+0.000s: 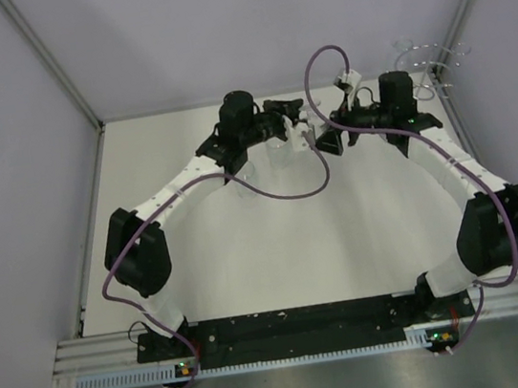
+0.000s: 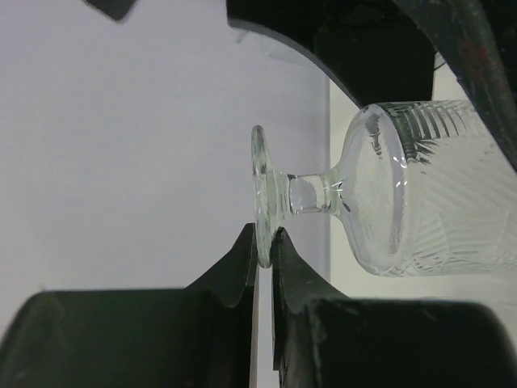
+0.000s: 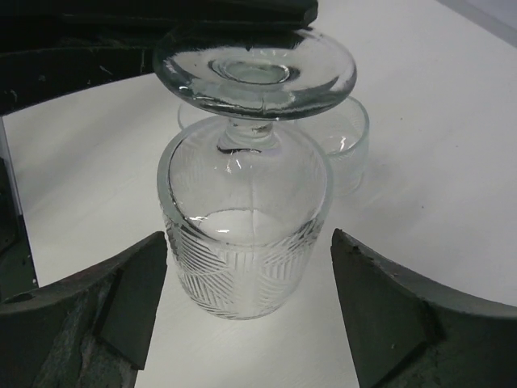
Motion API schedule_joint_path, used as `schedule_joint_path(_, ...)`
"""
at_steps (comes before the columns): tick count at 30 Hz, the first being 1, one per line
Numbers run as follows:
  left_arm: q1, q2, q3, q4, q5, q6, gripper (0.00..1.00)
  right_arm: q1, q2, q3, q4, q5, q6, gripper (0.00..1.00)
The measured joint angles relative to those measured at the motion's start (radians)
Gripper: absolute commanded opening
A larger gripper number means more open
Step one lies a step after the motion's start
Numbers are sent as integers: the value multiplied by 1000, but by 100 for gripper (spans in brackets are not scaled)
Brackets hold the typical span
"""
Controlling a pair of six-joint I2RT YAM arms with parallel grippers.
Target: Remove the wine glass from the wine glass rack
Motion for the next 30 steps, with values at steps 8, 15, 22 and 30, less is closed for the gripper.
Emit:
schedule_joint_path(8,22,0,35,-160,-84,-318,0,-29,-116,-3,47,66,-79,88)
schedule_joint_path(15,114,0,128,-315,-42,-716,0,-10,-259,-77,143,84,-287,86)
schedule_joint_path(22,177,2,150,-358,37,-1005,0,35,-264,-114,157,100,-373,81)
schedule_joint_path(30,168,3,150,-361,122,-1130,0,147,-256,-155,274,217,-373,66)
